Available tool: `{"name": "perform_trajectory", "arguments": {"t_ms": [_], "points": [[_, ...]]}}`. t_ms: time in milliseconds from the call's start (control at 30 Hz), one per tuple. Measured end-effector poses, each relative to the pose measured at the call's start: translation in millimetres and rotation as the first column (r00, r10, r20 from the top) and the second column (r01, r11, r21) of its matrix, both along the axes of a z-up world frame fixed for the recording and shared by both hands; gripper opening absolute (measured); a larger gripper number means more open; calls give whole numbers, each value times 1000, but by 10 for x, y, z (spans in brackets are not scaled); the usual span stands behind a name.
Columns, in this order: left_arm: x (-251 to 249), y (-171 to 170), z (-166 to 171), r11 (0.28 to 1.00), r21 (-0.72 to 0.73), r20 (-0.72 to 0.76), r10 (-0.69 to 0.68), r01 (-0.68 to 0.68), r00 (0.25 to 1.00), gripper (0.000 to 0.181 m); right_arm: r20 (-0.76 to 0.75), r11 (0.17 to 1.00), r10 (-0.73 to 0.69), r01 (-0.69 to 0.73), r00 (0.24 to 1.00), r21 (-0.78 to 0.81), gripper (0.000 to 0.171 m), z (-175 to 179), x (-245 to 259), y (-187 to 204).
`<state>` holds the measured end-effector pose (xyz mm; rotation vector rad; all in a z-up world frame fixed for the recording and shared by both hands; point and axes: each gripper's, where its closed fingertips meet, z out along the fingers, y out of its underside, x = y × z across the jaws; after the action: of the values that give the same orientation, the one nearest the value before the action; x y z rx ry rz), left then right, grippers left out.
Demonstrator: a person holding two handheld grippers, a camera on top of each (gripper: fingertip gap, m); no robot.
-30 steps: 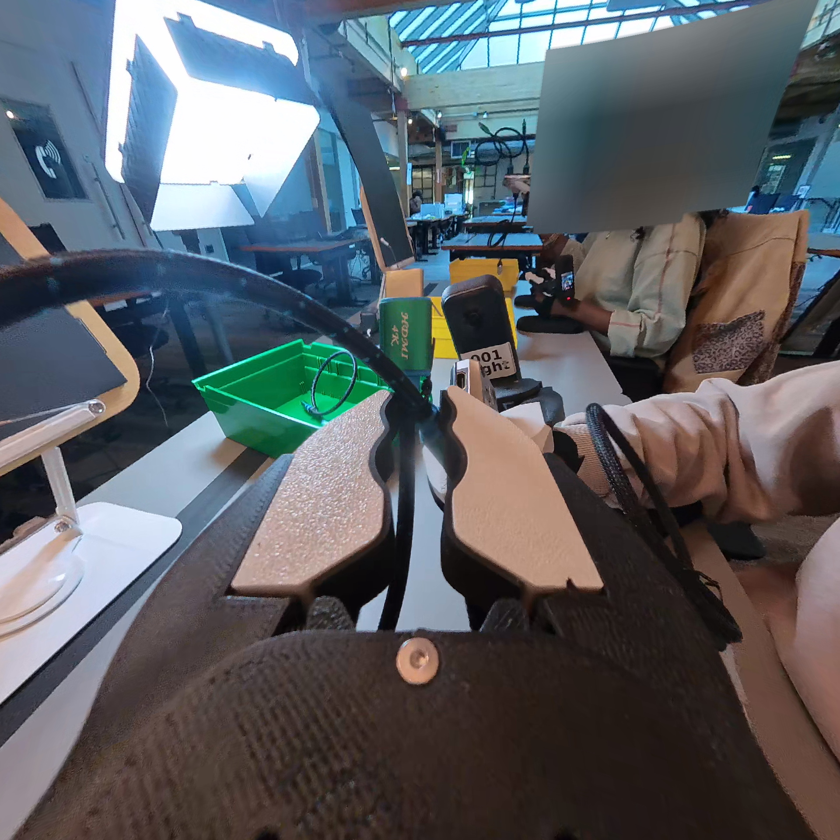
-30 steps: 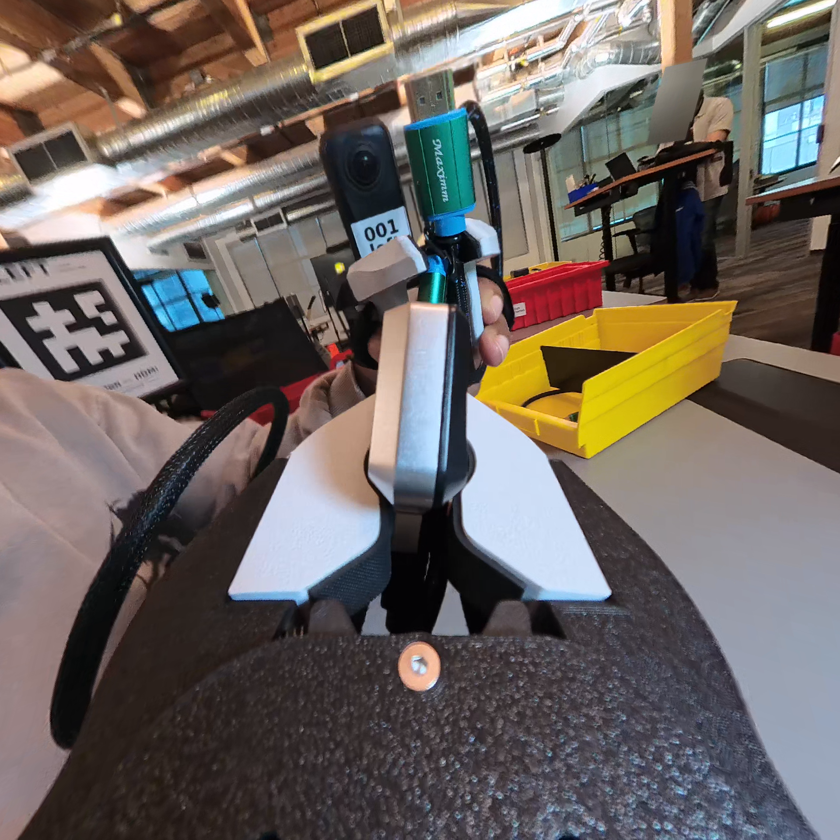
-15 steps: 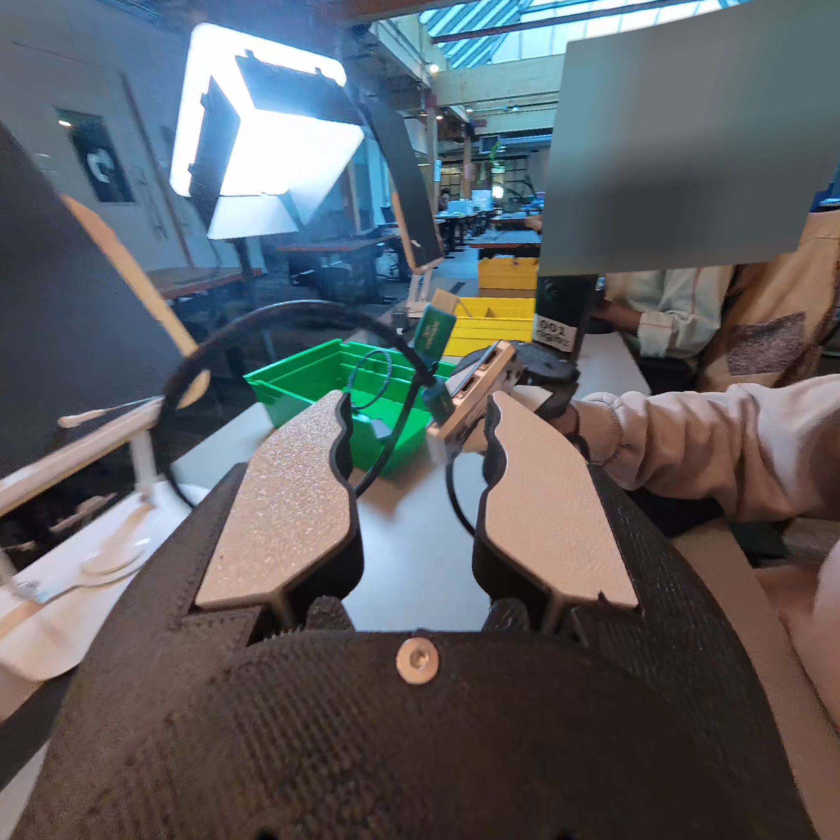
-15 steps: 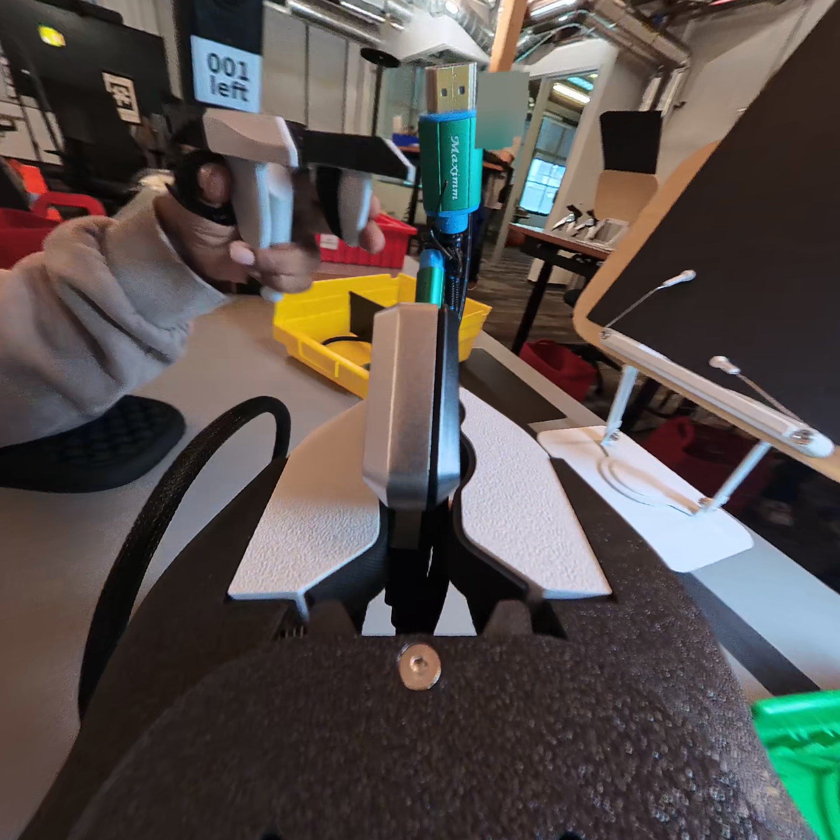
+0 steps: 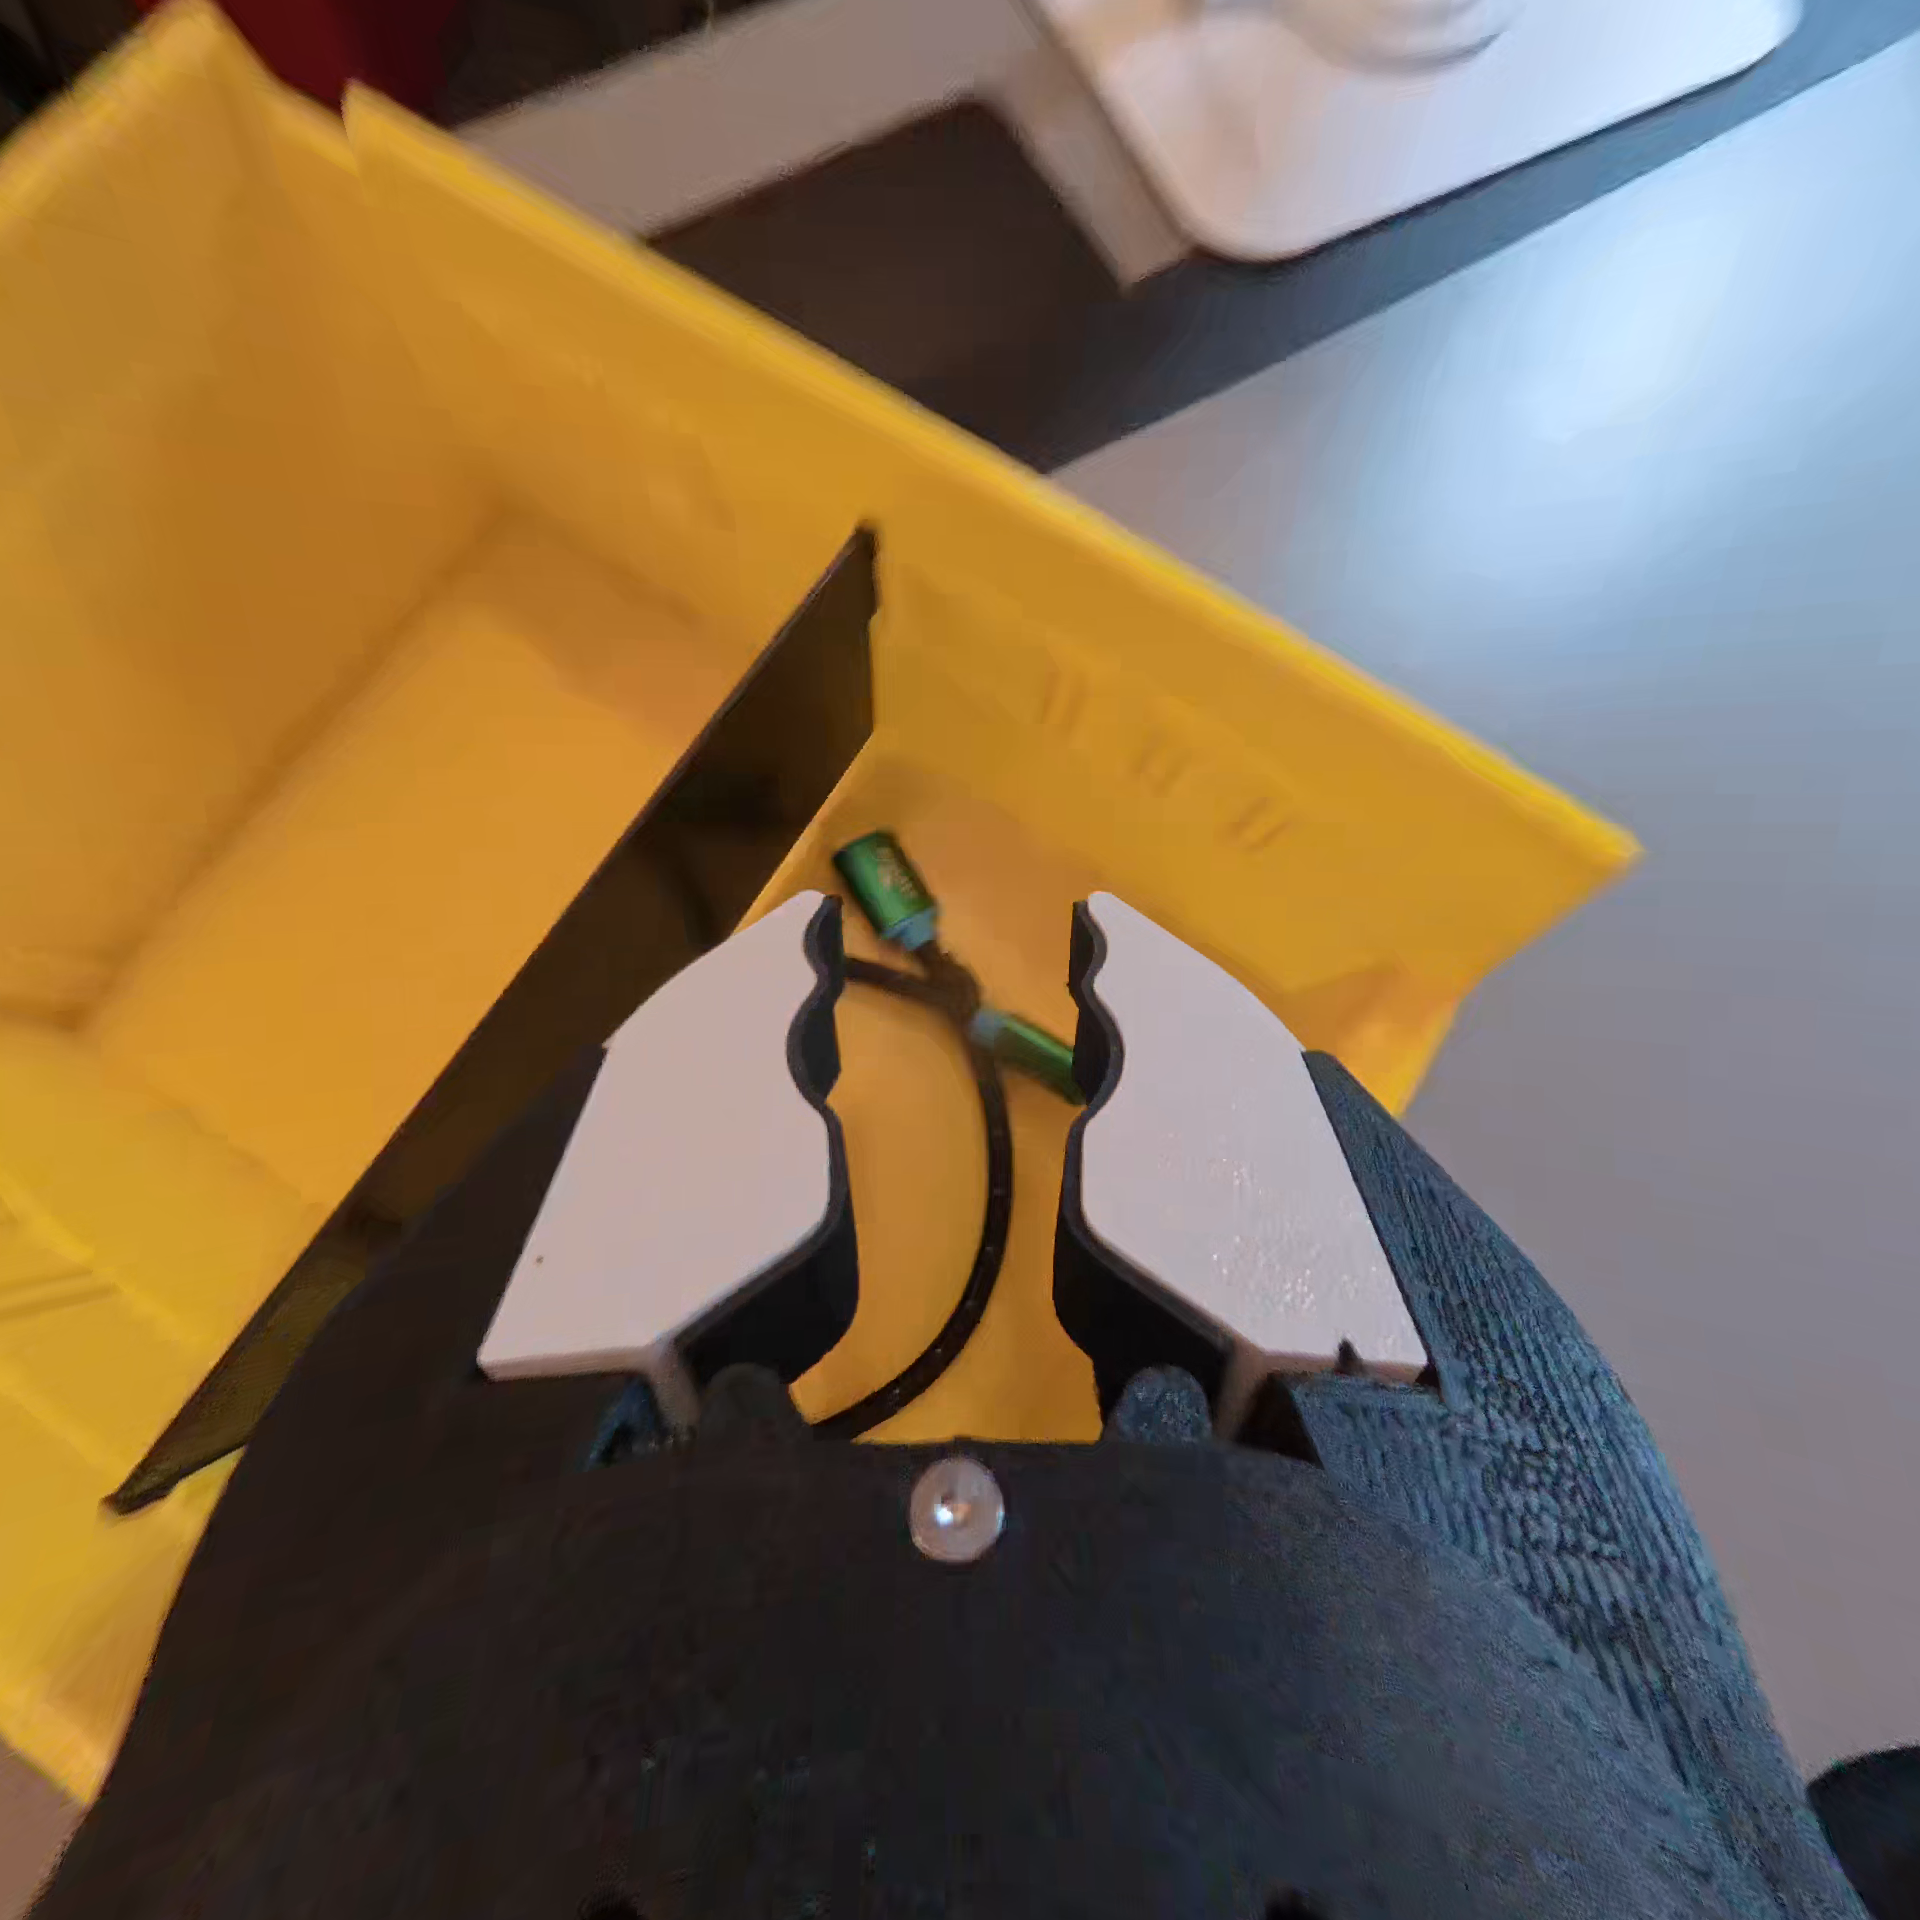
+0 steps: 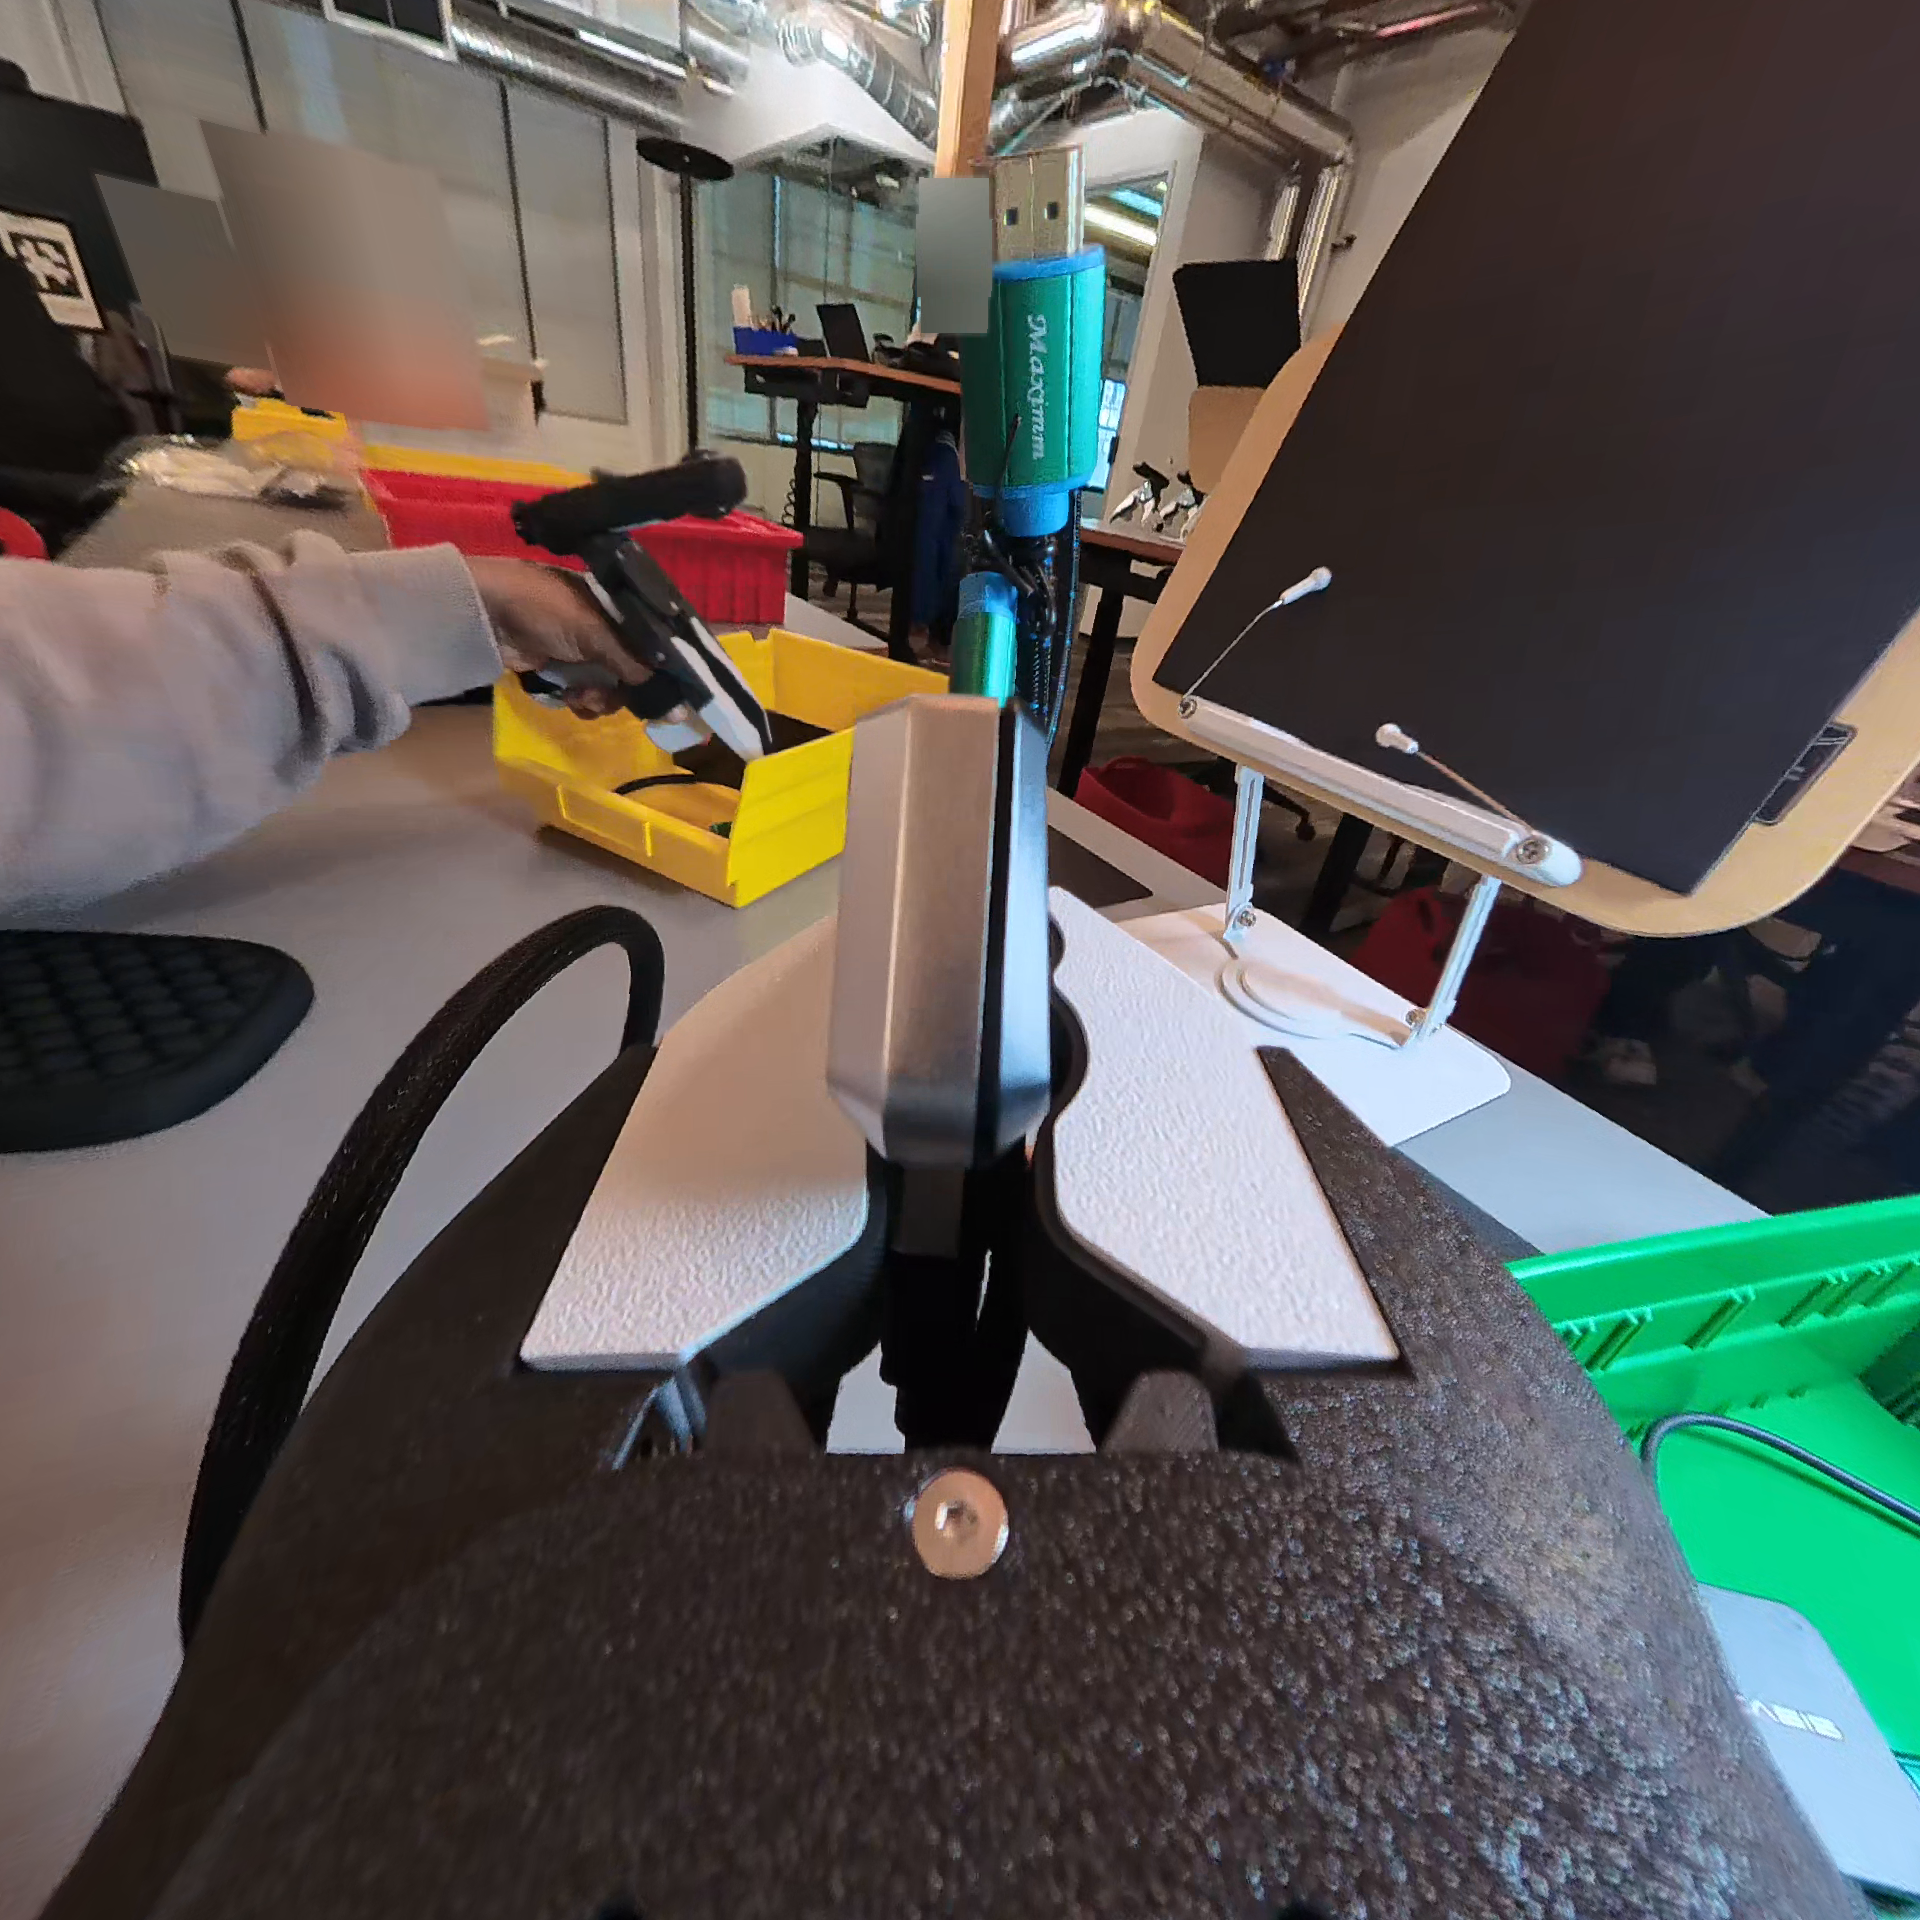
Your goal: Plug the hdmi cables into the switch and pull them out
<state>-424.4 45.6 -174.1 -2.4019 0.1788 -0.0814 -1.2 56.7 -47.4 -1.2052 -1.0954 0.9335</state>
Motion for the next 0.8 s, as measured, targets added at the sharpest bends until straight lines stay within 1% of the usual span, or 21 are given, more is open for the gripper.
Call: {"name": "perform_trajectory", "arguments": {"t_ms": [33,100,167,200,267,367,400,500,567,700,800], "points": [[-68,9,-134,998,-49,-2,25,-25,1000,43,12,1000,-3,3,1000,6,25,-21,-13,-3],[-133,33,-345,991,-123,13,61,-59,998,48,22,1000,5,-5,1000,14,25,-49,-40,-22],[-124,110,-460,989,-132,26,70,-66,997,48,28,1000,20,-20,999,8,24,-77,-65,-43],[-122,136,-514,988,-141,12,71,-69,997,47,31,1000,25,-25,999,4,24,-94,-75,-46],[-109,124,-662,977,-204,-54,48,-58,997,39,43,1000,25,-26,999,3,24,-130,-84,-43],[-96,171,-689,977,-202,-96,52,-70,994,25,53,1000,20,-20,998,2,24,-163,-86,-35],[-98,174,-688,977,-205,-122,33,-58,992,21,53,1000,22,-22,998,-1,24,-166,-88,-38],[-81,70,-675,963,-270,-181,-28,-22,983,19,57,1000,26,-27,998,4,24,-169,-96,-61],[-37,-7,-562,963,-271,-212,-70,10,975,19,69,1000,23,-25,997,19,24,-189,-98,-79],[96,-220,-128,971,-223,-310,-153,85,938,19,108,999,43,-46,993,27,24,-301,-141,-162],[295,-328,341,986,-100,-338,-160,133,928,20,130,996,63,-70,989,53,24,-344,-211,-241]]}}
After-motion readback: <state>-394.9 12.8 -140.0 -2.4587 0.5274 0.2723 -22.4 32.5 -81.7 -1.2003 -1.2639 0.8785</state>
